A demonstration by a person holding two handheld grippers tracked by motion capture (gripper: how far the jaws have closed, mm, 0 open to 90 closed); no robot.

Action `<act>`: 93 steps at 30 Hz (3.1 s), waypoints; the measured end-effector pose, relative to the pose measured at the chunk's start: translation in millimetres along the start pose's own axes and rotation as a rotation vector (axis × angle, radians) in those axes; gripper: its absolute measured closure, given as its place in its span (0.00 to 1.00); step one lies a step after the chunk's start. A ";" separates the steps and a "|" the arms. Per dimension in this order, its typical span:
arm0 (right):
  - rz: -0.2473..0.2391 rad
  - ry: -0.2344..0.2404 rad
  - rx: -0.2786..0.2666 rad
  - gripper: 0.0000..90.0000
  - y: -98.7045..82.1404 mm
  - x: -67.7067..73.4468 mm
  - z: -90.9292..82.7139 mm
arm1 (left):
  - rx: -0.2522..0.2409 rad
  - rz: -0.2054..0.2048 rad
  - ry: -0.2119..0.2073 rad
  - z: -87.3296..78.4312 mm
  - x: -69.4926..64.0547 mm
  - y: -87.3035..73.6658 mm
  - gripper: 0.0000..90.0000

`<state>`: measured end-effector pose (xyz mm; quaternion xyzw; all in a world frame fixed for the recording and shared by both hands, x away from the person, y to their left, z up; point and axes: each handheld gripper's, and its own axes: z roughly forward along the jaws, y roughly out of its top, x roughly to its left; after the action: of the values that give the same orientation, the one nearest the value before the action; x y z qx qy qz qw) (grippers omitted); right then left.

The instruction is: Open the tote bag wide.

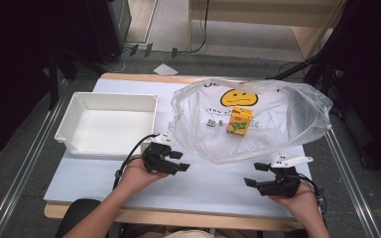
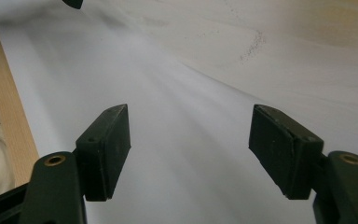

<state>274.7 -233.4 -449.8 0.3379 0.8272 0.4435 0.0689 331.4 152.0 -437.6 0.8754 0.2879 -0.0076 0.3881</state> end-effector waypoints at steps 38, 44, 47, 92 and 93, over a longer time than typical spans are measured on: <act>0.012 0.035 -0.013 0.53 40.4 23.1 -72.6 | -0.050 0.028 -0.098 -63.1 -24.9 37.4 0.67; 0.007 0.036 -0.022 0.54 52.1 28.5 -88.2 | -0.067 0.032 -0.137 -76.1 -32.2 47.8 0.69; 0.002 0.036 -0.025 0.54 56.9 30.6 -94.1 | -0.077 0.042 -0.135 -83.8 -36.6 52.9 0.69; -0.143 -0.065 -0.133 0.82 182.5 -5.4 -134.0 | -0.123 0.162 -0.094 -129.4 -51.2 188.2 0.86; -0.144 -0.072 -0.118 0.84 184.0 -7.0 -131.8 | -0.120 0.158 -0.092 -125.9 -50.0 190.2 0.86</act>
<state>317.1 -258.8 -228.8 0.2887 0.8189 0.4729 0.1498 360.3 111.8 -209.4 0.8693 0.2000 -0.0001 0.4521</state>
